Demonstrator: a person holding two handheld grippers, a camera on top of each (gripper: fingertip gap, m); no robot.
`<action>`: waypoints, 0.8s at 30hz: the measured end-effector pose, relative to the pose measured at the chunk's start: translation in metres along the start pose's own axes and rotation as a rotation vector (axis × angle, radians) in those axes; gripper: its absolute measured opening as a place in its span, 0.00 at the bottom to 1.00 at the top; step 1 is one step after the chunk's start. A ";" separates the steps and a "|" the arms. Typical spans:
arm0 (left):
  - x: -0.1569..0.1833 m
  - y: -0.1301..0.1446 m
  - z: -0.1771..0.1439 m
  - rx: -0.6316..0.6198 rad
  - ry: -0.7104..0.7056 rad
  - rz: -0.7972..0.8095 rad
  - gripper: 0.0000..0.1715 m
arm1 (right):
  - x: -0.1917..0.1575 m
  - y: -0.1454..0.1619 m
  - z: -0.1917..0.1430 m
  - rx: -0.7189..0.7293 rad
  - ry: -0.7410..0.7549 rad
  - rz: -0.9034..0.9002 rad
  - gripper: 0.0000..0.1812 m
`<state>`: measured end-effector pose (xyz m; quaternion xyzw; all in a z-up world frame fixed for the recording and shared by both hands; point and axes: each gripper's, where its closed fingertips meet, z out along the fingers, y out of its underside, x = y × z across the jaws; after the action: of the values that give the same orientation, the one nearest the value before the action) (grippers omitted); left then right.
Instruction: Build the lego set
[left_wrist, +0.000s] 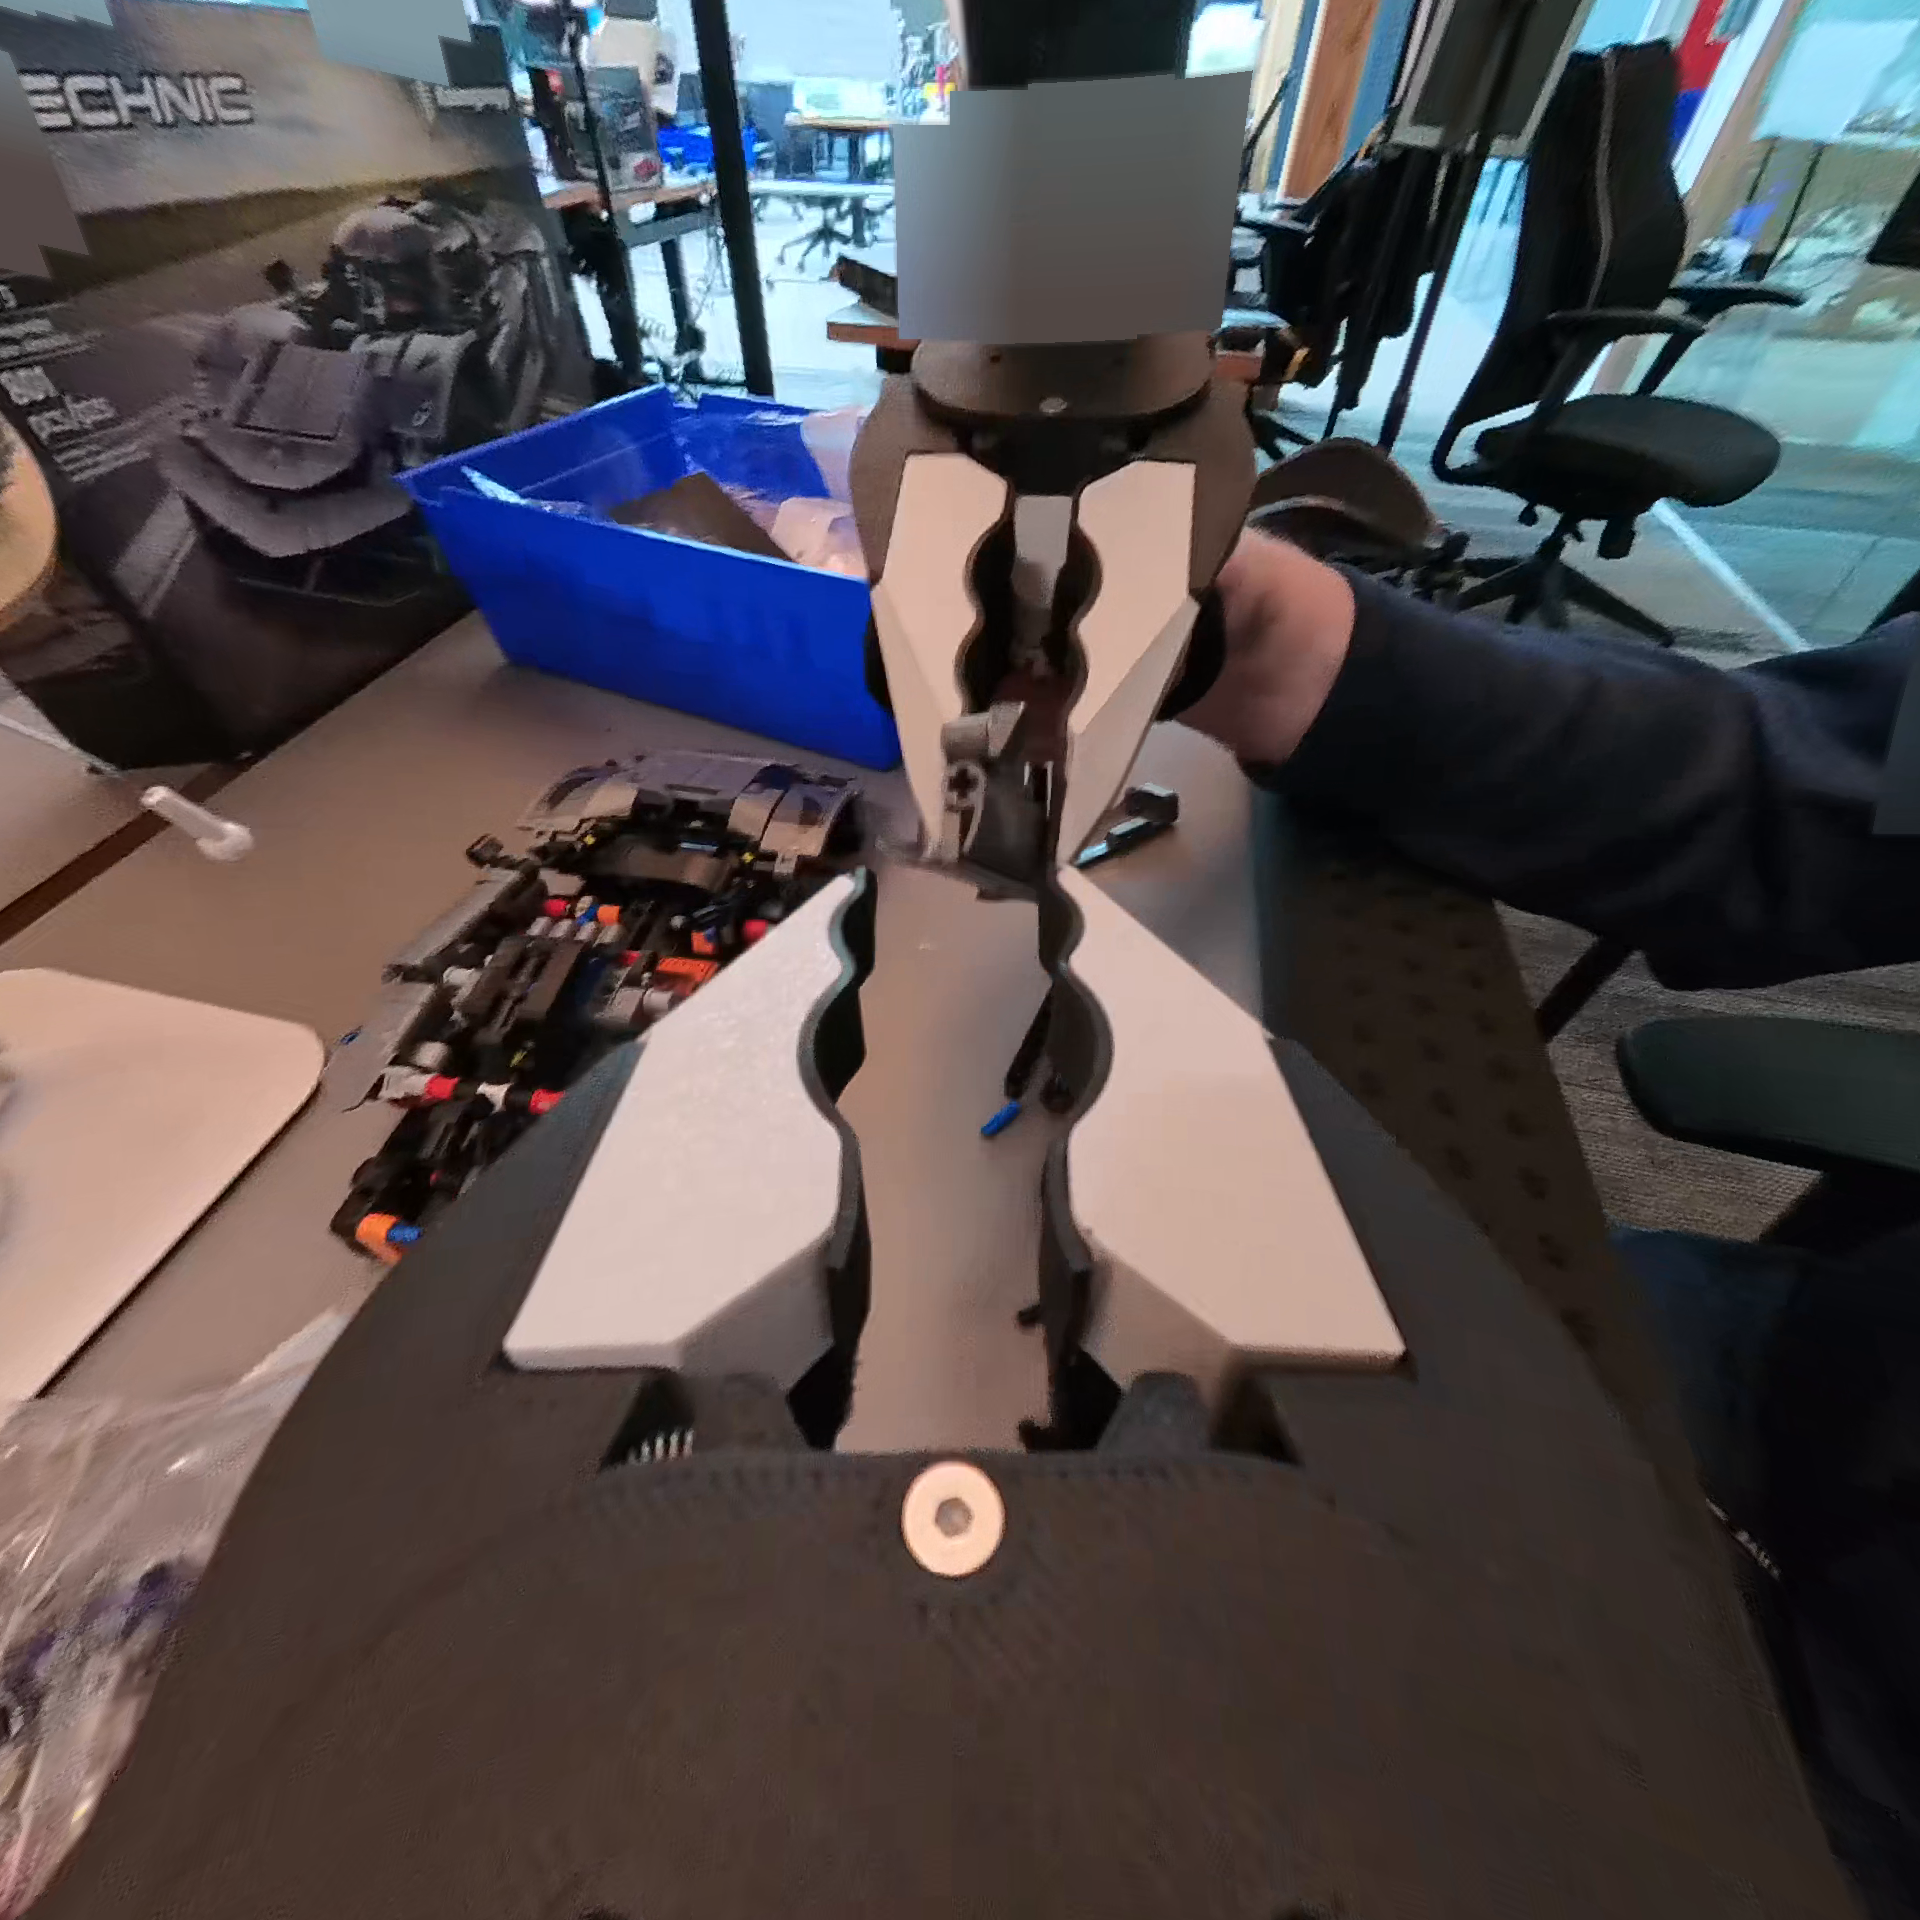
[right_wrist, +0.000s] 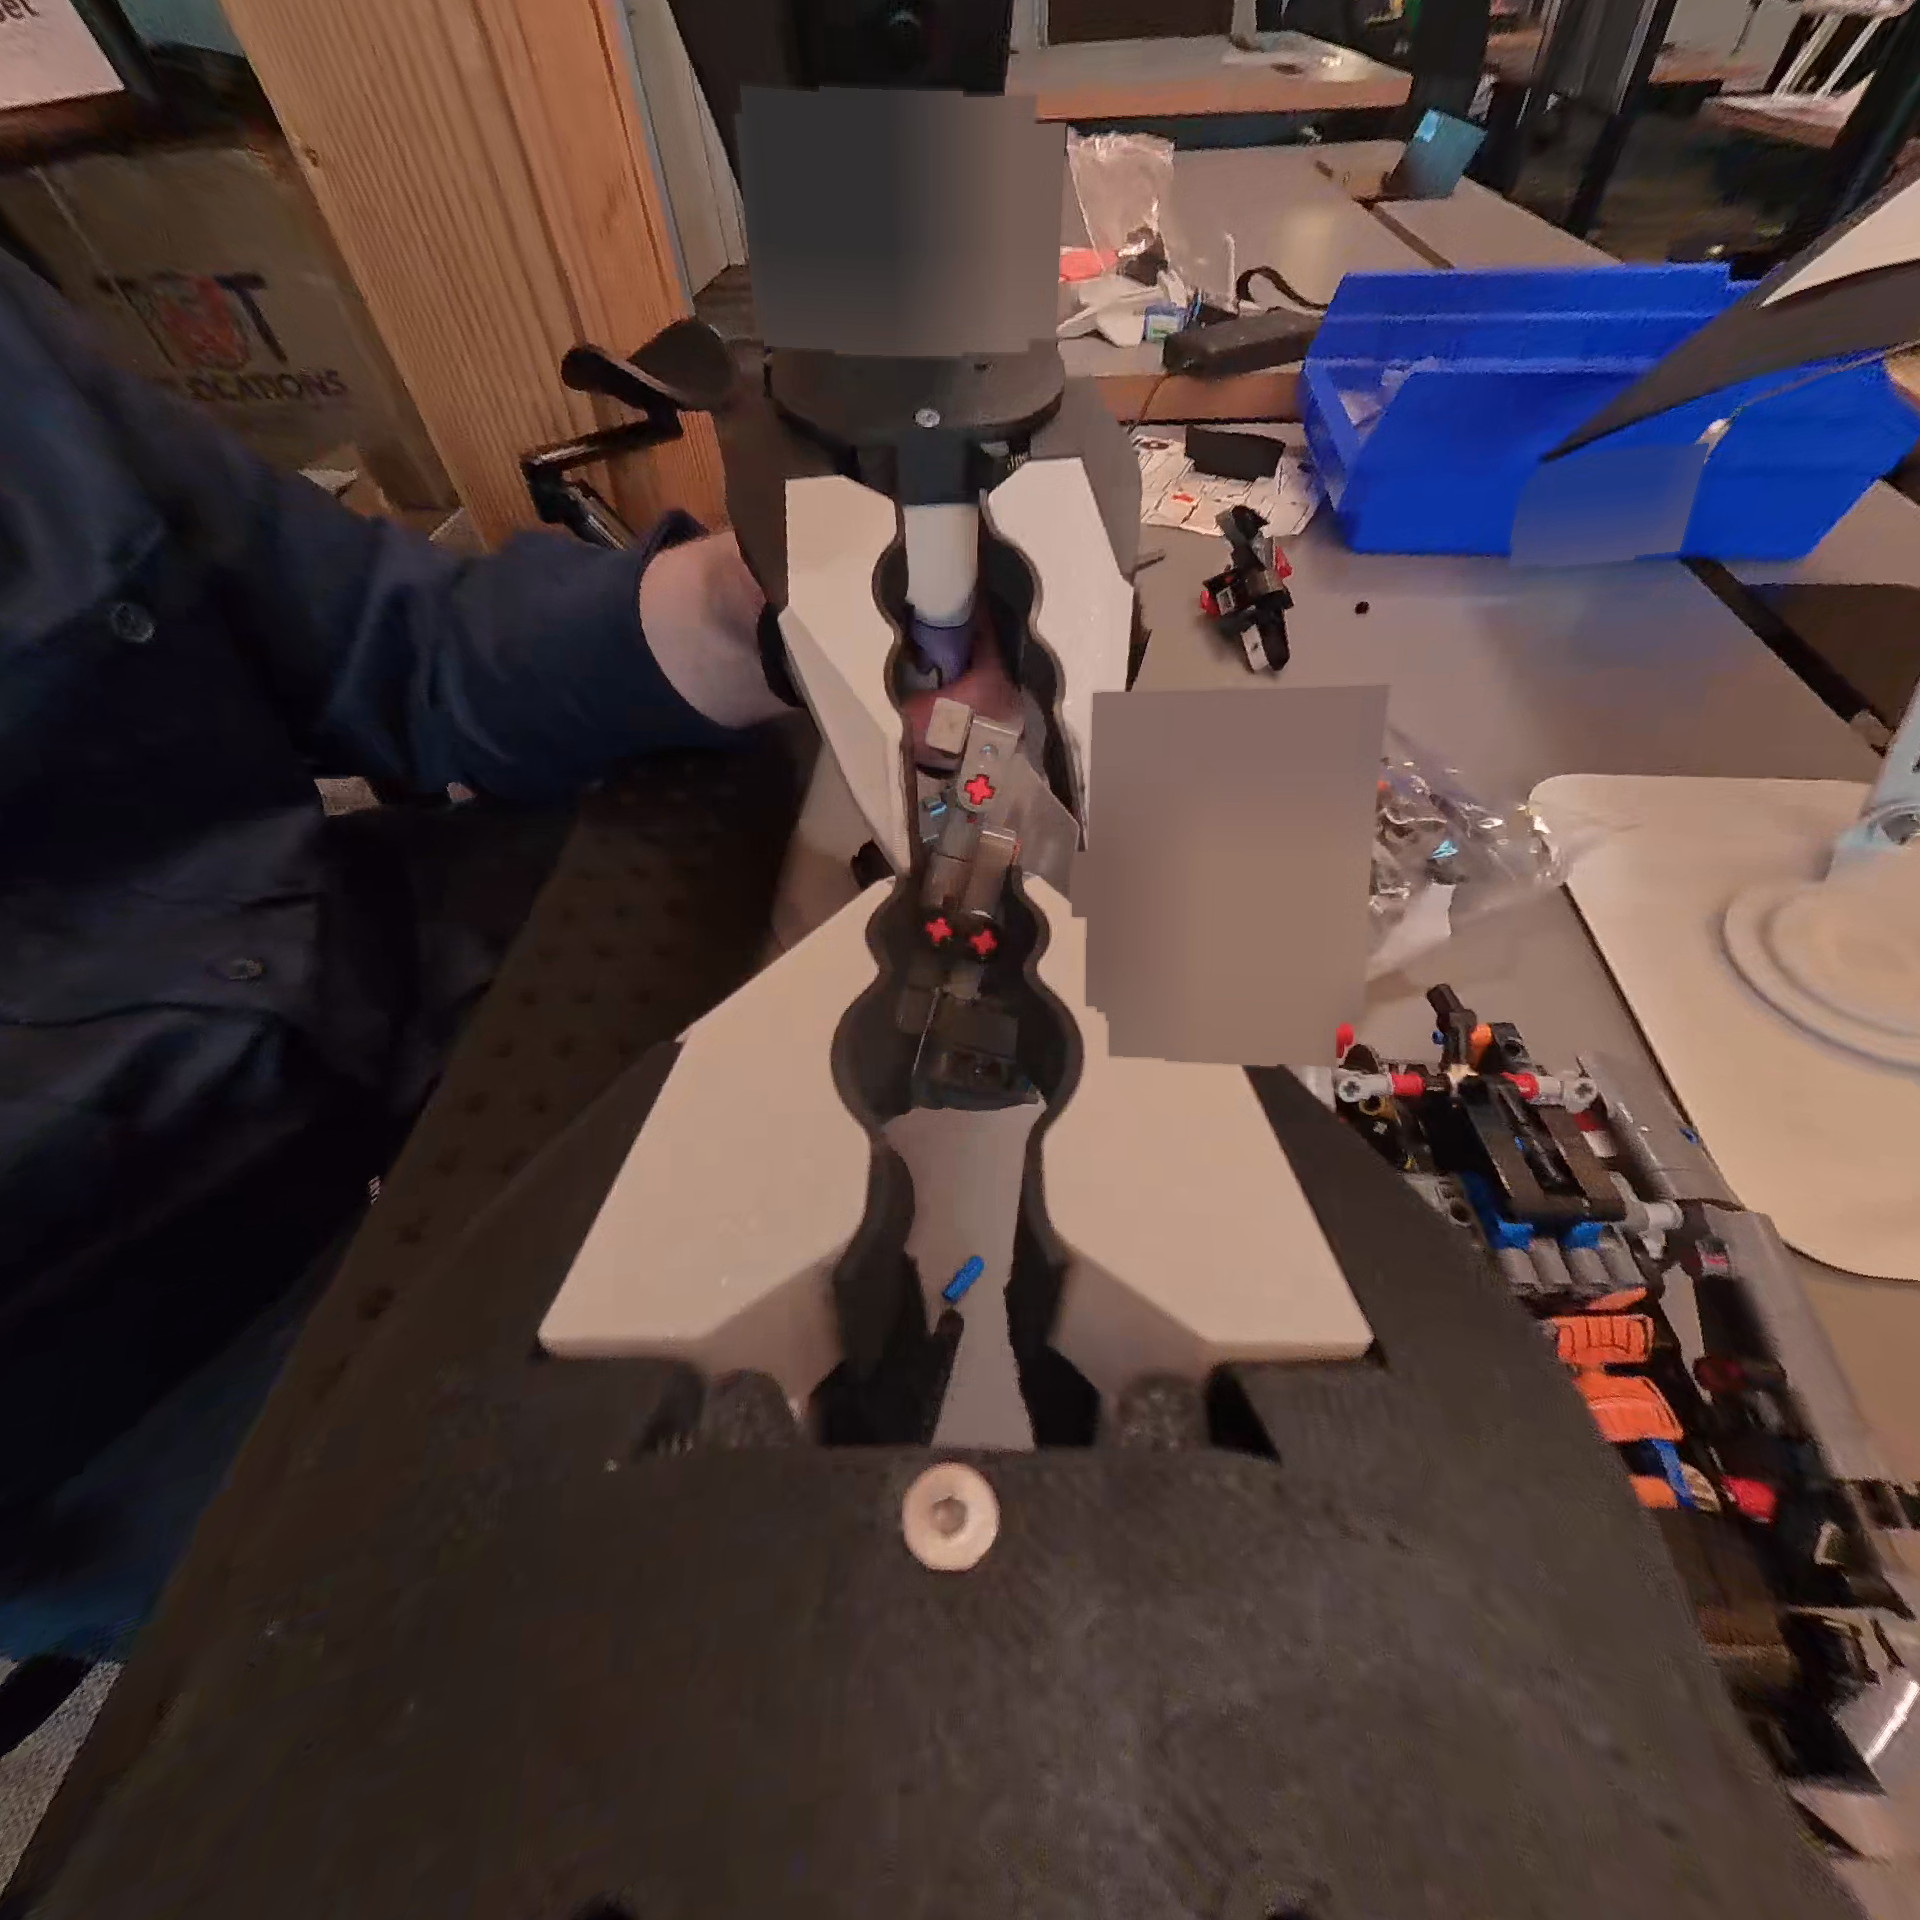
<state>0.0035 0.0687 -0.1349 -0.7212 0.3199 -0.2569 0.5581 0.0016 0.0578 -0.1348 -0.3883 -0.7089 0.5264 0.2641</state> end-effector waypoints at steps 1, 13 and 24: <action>0.001 -0.003 0.001 0.018 -0.001 -0.002 0.16 | 0.000 0.001 0.001 -0.009 0.004 -0.006 0.08; -0.008 0.000 0.001 -0.013 -0.110 0.100 0.13 | 0.009 -0.008 -0.014 0.046 0.090 -0.023 0.11; 0.005 -0.009 0.004 0.036 -0.056 0.138 0.16 | -0.005 -0.018 -0.011 0.100 0.005 -0.019 0.06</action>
<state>0.0112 0.0691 -0.1273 -0.6941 0.3484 -0.2035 0.5961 0.0084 0.0566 -0.1146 -0.3691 -0.6845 0.5579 0.2898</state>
